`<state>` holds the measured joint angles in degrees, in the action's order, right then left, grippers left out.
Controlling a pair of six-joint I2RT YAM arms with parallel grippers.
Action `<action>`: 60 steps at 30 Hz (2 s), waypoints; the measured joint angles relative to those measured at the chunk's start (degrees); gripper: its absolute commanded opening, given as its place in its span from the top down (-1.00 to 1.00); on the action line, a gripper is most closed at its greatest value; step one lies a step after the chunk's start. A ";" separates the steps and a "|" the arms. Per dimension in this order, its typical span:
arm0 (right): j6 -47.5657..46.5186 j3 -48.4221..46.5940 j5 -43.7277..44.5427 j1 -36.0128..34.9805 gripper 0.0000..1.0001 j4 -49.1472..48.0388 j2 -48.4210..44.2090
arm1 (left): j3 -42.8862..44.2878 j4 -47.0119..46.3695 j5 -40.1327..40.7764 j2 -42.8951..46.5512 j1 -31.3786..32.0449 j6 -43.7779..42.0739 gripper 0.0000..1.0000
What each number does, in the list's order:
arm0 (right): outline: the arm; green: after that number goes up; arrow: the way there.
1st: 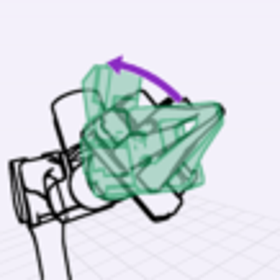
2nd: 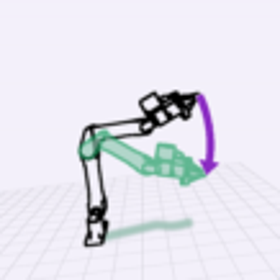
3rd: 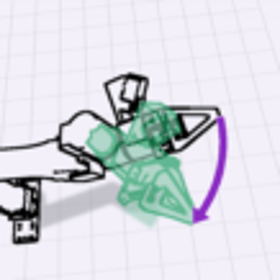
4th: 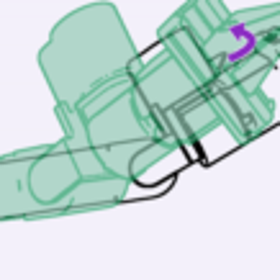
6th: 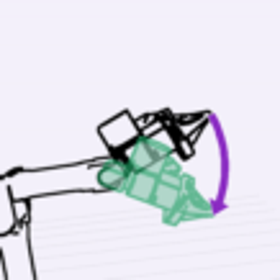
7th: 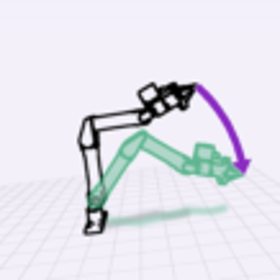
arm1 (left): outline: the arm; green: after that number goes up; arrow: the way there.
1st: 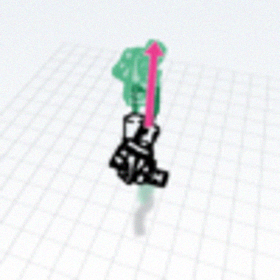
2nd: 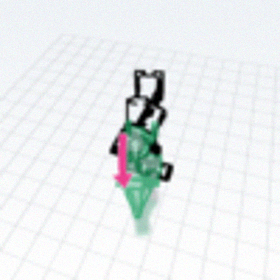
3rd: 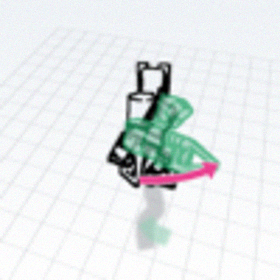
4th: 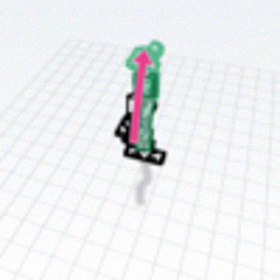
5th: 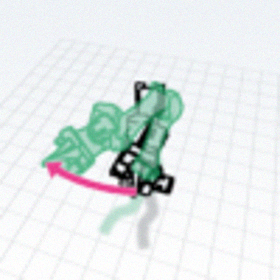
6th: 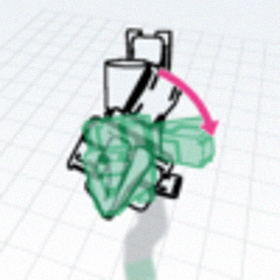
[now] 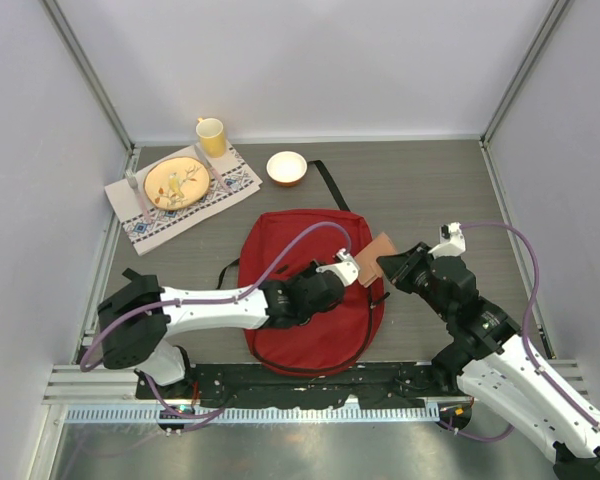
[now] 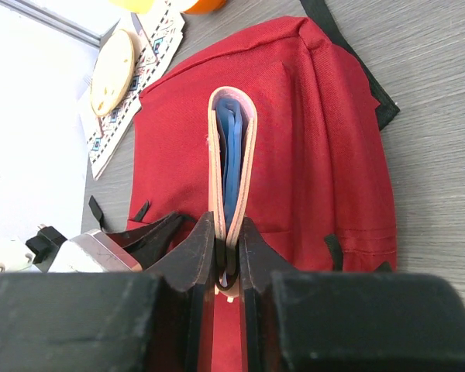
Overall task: Pack the student bag
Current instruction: Place the personal item in the student bag.
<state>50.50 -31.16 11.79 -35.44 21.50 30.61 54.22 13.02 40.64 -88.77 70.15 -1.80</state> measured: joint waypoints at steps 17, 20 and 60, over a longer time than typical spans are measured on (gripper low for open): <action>0.46 0.17 0.81 0.00 0.89 0.87 -2.10 | 1.90 0.94 -11.28 2.14 -4.98 7.23 1.00; 0.46 0.20 0.94 0.00 0.89 0.87 -2.23 | 1.92 0.92 -14.03 3.48 -6.62 9.68 1.00; 25.35 19.32 -32.41 0.04 0.98 -32.81 5.68 | 14.80 8.68 -20.52 4.02 -8.76 23.61 1.00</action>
<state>75.85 -11.84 -20.62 -35.40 -11.31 36.29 69.01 21.69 20.12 -84.75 61.39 21.80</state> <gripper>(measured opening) 0.163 0.010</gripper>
